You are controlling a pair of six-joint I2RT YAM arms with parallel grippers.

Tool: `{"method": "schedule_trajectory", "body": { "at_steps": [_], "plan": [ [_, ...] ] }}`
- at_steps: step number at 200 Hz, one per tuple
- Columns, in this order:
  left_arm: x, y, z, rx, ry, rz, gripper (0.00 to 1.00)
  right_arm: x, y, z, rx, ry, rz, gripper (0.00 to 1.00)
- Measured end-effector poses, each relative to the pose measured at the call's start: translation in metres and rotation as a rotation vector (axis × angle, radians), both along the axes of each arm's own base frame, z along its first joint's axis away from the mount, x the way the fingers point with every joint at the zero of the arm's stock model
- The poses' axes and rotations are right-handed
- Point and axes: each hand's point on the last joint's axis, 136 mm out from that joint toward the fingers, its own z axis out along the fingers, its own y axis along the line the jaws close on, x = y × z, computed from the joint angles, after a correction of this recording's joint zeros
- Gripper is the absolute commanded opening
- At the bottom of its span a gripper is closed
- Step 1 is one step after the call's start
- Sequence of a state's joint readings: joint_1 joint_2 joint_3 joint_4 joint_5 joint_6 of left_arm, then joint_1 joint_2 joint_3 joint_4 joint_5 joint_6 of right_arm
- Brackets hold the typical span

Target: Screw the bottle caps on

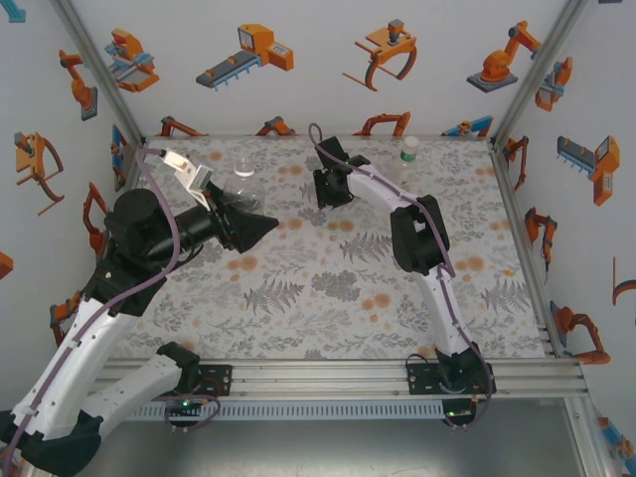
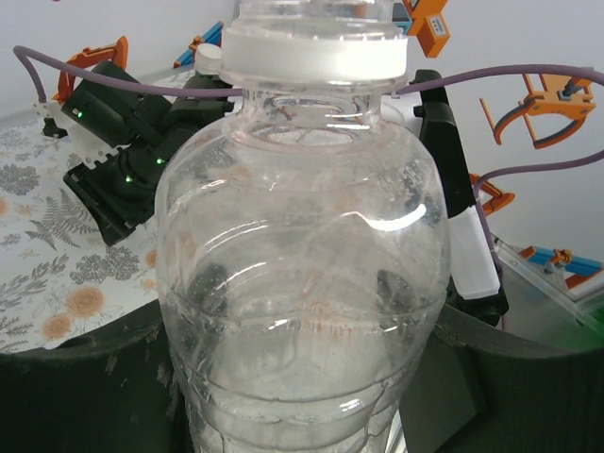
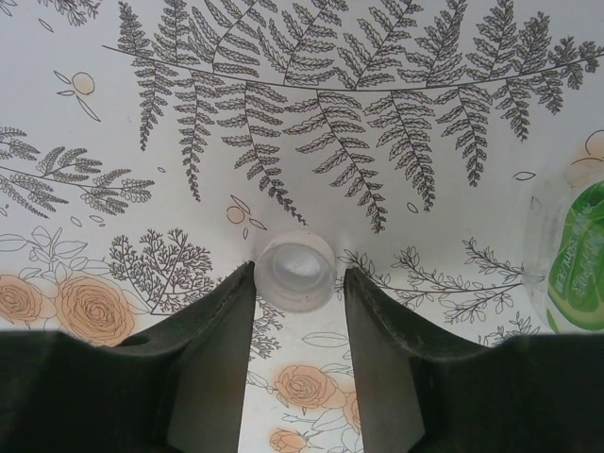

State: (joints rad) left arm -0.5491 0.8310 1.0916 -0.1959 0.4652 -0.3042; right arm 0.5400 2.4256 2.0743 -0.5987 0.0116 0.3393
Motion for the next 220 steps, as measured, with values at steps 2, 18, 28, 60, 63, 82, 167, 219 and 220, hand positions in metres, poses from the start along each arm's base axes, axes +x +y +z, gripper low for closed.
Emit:
{"method": "schedule_trajectory", "body": {
  "at_steps": [2,18,28,60,63,82,167,219,220],
  "plan": [
    [0.000,0.000,0.000,0.000,0.000,0.001,0.00,0.000,0.000,0.000,0.000,0.000,0.000,0.40],
    [0.000,0.001,0.000,-0.002,0.001,0.002,0.00,0.000,0.000,0.000,0.000,0.001,0.004,0.37],
    [0.000,0.001,0.000,-0.002,0.001,0.002,0.00,-0.001,0.000,0.000,-0.001,0.002,0.005,0.35],
    [0.001,0.001,0.000,-0.002,0.001,0.011,0.00,-0.002,-0.001,0.001,-0.012,0.009,0.016,0.33],
    [0.001,0.002,-0.001,-0.001,0.002,0.013,0.00,-0.002,-0.001,0.001,-0.012,0.008,0.017,0.33],
    [0.003,0.002,-0.002,0.001,0.006,0.021,0.00,-0.004,-0.001,0.001,-0.014,0.006,0.021,0.33],
    [0.017,-0.002,-0.026,0.035,0.058,0.044,0.00,-0.081,-0.020,0.047,-0.008,0.007,0.042,0.33],
    [0.027,-0.008,-0.035,0.046,0.074,0.045,0.00,-0.153,-0.028,0.055,-0.013,0.025,0.060,0.33],
    [0.027,-0.008,-0.035,0.046,0.074,0.045,0.00,-0.154,-0.028,0.055,-0.014,0.025,0.060,0.33]
  ]
}}
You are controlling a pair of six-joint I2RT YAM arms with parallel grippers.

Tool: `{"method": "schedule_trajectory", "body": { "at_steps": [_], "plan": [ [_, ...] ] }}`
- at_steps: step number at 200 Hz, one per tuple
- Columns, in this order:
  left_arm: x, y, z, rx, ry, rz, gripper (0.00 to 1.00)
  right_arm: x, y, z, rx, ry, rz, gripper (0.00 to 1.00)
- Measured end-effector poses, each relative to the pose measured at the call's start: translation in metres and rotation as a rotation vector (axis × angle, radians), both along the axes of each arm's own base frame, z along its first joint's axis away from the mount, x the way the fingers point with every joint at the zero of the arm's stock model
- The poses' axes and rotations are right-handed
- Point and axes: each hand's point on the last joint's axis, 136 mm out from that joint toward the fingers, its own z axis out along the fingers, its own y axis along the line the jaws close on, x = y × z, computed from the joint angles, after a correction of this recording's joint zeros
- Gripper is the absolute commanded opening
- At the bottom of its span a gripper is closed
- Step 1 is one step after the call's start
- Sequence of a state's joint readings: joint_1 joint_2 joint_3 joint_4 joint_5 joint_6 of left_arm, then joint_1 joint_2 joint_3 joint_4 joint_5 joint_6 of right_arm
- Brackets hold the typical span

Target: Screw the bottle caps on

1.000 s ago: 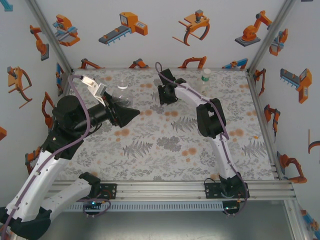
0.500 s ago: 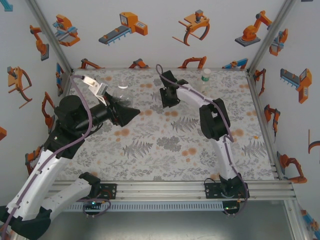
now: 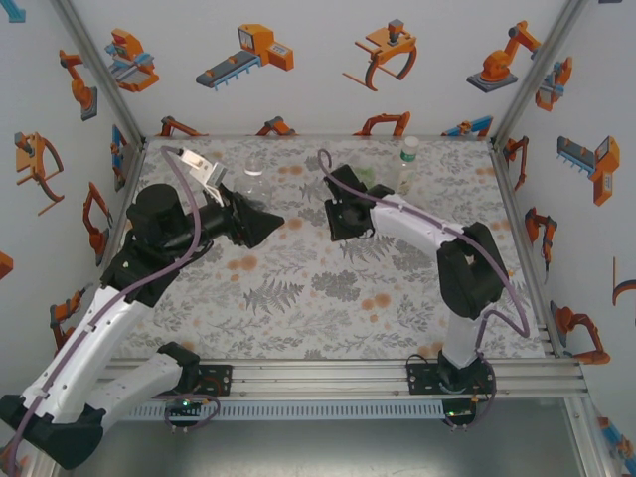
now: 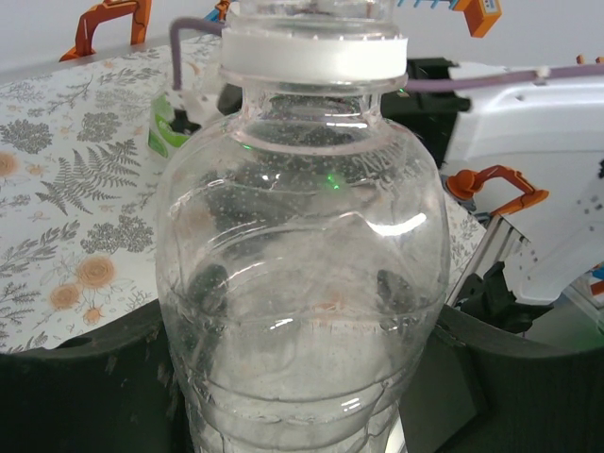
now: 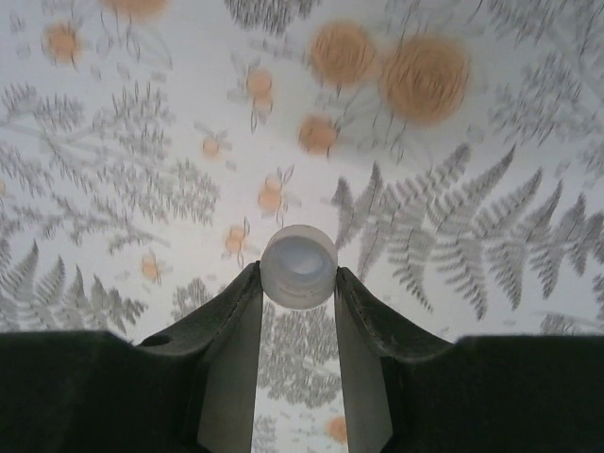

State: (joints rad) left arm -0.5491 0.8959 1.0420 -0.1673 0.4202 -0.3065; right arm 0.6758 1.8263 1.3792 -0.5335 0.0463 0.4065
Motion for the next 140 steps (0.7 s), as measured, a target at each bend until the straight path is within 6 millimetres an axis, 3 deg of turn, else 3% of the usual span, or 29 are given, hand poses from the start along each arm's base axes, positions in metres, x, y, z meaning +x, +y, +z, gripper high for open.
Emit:
{"method": "schedule_trajectory", "body": {
  "at_steps": [34,66,104,140],
  "plan": [
    [0.005,-0.004,-0.002,0.001,0.003,-0.004,0.00,-0.053,0.003,-0.011,-0.015,0.032,0.025,0.33],
    [0.009,-0.008,-0.007,0.007,0.015,-0.012,0.00,-0.084,0.004,-0.019,-0.018,0.042,0.019,0.33],
    [0.010,-0.011,-0.006,0.001,0.008,-0.026,0.00,-0.109,-0.001,-0.038,-0.040,0.063,-0.001,0.33],
    [0.010,-0.014,-0.003,-0.008,-0.005,-0.041,0.00,-0.110,-0.005,-0.044,-0.048,0.055,-0.031,0.36]
  ]
}}
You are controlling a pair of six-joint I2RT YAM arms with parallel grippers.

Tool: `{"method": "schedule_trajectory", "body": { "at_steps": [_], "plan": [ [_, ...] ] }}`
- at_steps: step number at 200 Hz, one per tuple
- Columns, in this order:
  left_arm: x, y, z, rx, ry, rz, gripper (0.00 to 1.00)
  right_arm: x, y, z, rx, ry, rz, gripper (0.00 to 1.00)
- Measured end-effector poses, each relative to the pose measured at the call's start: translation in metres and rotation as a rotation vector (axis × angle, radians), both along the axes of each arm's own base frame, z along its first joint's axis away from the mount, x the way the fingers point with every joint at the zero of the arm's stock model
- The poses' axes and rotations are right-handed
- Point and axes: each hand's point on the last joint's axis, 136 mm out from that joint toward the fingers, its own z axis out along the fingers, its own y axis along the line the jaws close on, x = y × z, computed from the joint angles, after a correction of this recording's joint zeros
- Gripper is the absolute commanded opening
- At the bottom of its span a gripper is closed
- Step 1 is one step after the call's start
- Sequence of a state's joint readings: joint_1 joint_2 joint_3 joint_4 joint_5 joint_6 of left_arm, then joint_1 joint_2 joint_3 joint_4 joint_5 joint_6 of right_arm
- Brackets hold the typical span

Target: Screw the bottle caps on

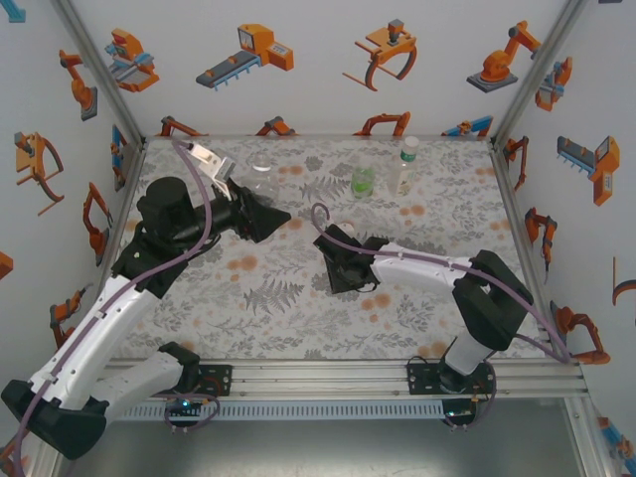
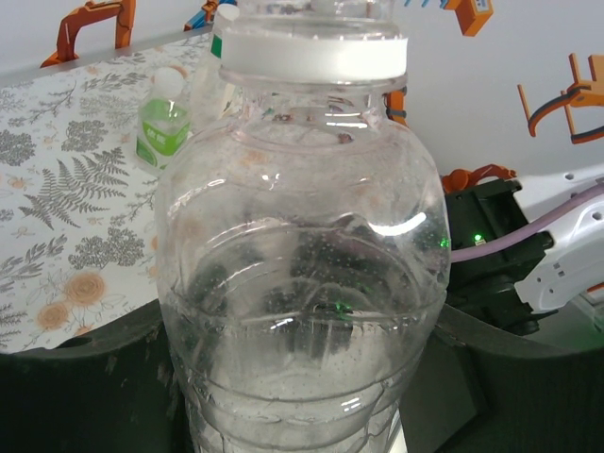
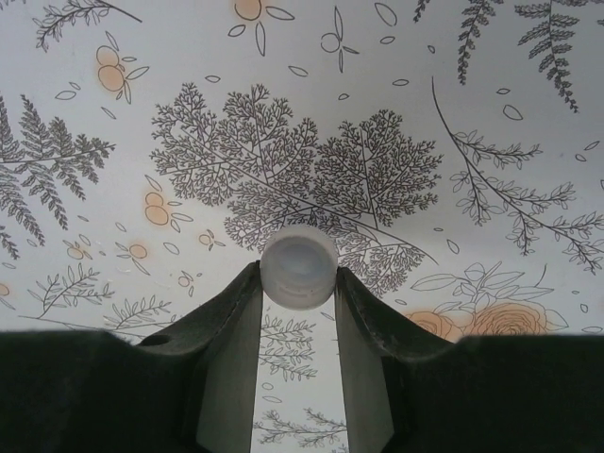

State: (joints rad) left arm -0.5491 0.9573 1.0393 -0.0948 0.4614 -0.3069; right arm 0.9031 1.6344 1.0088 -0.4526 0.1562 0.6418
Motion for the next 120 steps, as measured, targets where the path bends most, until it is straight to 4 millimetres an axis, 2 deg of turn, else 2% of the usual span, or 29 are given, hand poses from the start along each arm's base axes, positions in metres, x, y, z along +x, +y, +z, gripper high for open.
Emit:
{"method": "schedule_trajectory", "body": {
  "at_steps": [67,120],
  "plan": [
    [0.001,-0.003,0.000,-0.011,0.007,-0.010,0.00,0.000,-0.004,-0.013,-0.036,0.015,-0.010,0.39],
    [0.006,-0.006,0.001,-0.030,0.010,-0.008,0.00,-0.003,-0.004,-0.020,-0.045,0.039,-0.005,0.46]
  ]
}}
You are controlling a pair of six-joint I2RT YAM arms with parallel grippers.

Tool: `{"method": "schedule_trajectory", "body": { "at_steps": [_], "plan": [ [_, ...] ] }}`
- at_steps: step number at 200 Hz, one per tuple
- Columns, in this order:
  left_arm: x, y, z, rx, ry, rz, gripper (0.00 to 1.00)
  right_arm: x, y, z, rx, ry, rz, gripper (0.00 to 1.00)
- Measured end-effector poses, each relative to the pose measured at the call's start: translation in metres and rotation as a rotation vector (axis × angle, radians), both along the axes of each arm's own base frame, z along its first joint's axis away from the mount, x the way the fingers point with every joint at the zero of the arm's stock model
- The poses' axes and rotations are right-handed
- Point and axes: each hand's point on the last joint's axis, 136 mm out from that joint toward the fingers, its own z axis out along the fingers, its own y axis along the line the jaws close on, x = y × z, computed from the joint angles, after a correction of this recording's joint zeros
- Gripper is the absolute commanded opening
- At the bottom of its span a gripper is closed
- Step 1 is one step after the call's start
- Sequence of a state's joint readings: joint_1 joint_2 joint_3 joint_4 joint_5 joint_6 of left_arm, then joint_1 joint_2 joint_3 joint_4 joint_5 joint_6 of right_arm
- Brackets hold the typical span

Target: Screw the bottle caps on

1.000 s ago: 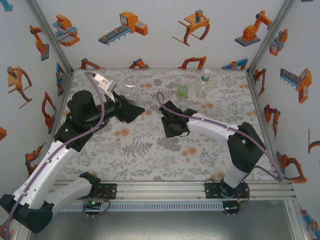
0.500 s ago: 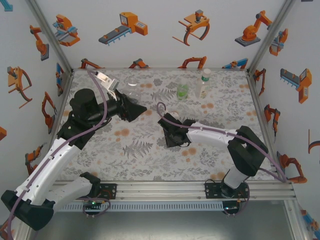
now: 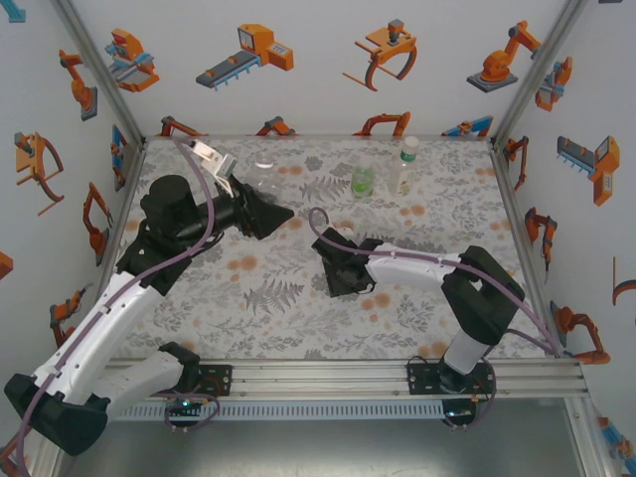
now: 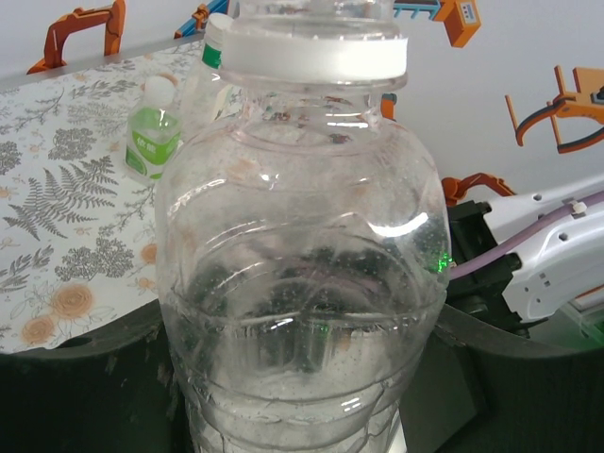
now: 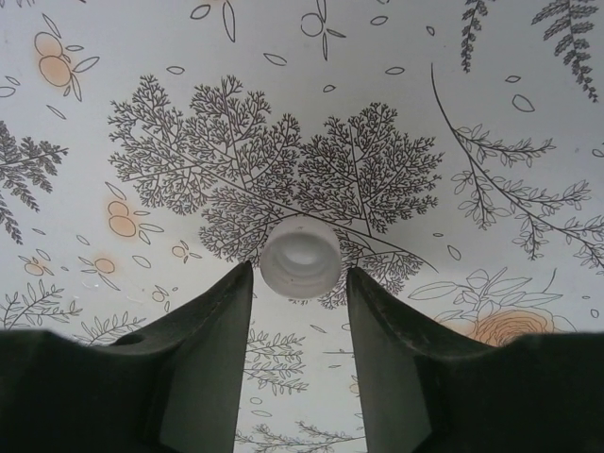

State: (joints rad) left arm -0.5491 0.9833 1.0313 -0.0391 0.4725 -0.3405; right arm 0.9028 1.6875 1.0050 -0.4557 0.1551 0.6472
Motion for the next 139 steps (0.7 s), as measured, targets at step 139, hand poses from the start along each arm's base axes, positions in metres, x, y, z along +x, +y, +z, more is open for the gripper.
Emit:
{"method": "schedule_trajectory", "body": {
  "at_steps": [139],
  "plan": [
    [0.011,-0.006,-0.008,0.015,0.030,0.001,0.00,0.005,0.000,0.018,0.050,-0.029,-0.012,0.42]
  ]
}}
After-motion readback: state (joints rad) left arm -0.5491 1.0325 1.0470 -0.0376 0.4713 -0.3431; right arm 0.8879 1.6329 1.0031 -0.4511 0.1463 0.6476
